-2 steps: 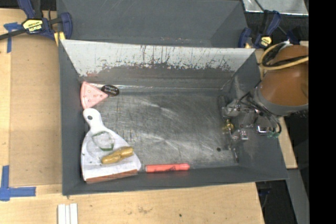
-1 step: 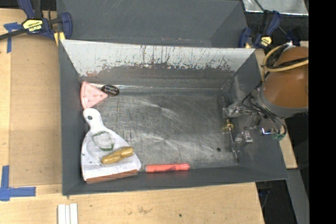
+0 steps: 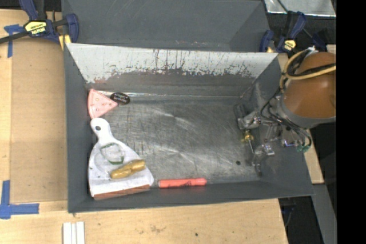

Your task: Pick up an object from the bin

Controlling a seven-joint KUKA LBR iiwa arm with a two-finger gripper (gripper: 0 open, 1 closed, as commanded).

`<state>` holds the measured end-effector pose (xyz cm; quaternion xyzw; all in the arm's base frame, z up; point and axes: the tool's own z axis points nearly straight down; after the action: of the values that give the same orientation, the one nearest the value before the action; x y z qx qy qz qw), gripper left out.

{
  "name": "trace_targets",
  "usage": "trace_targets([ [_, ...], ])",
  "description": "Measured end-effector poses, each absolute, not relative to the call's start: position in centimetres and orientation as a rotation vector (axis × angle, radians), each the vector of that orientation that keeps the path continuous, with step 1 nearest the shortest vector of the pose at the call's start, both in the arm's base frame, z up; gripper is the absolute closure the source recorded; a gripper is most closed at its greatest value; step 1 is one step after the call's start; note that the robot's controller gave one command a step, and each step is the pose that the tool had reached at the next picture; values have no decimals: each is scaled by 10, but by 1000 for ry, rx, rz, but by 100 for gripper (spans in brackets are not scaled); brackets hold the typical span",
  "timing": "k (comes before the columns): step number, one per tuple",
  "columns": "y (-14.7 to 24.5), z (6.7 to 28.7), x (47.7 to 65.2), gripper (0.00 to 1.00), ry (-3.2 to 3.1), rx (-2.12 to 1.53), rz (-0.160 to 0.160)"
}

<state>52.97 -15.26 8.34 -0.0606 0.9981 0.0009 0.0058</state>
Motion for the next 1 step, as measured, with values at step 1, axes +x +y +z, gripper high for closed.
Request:
trace_targets([
  [1, -149, 91, 523, 0, 3123, -252, 3],
])
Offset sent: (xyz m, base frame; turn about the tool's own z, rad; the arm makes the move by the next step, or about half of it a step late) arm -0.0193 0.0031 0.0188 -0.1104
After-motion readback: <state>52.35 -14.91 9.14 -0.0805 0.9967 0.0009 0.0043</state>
